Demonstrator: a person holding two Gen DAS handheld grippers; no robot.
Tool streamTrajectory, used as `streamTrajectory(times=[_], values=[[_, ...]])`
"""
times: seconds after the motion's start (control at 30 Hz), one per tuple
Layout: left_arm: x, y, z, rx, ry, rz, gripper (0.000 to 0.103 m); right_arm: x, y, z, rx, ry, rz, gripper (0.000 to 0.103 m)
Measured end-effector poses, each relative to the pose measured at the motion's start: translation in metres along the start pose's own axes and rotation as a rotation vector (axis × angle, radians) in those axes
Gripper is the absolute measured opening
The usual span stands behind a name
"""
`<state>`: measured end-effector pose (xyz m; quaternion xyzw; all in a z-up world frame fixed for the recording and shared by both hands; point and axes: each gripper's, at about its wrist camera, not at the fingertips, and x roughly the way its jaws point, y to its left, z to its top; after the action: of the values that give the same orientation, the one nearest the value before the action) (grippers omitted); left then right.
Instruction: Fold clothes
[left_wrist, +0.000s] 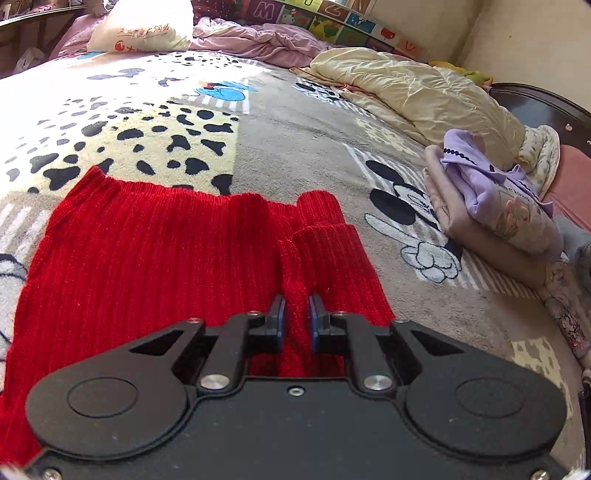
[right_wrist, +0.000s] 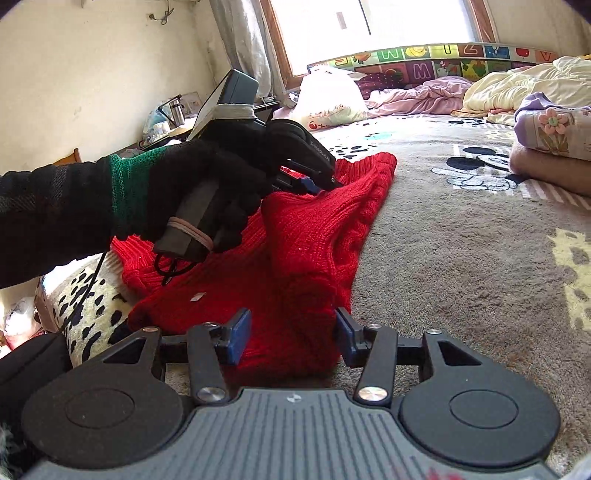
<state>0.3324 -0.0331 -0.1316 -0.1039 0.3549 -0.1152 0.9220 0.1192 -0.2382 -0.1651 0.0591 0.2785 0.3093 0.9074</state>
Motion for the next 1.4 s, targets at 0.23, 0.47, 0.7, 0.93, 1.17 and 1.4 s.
streamTrajectory(times=[0.23, 0.47, 0.7, 0.93, 1.17, 1.4], values=[[-0.009, -0.002, 0.001, 0.048, -0.035, 0.006, 0.012, -0.005, 0.004, -0.001, -0.032, -0.027, -0.015, 0.051], [-0.09, -0.028, -0.018, 0.17, -0.16, -0.032, 0.019, -0.014, 0.012, 0.002, -0.085, -0.079, -0.02, 0.051], [-0.092, -0.041, -0.099, 0.281, 0.028, -0.147, 0.022, -0.007, 0.023, -0.004, -0.151, -0.017, -0.005, 0.054], [-0.098, -0.051, -0.096, 0.342, 0.037, -0.134, 0.026, -0.005, 0.05, -0.018, -0.312, 0.013, -0.037, 0.062], [-0.103, -0.073, -0.128, 0.479, 0.075, -0.129, 0.027, -0.025, 0.063, -0.024, -0.362, -0.005, -0.07, 0.061], [-0.153, -0.034, -0.112, 0.185, -0.075, -0.235, 0.028, -0.032, 0.068, -0.035, -0.316, 0.044, -0.067, 0.061]])
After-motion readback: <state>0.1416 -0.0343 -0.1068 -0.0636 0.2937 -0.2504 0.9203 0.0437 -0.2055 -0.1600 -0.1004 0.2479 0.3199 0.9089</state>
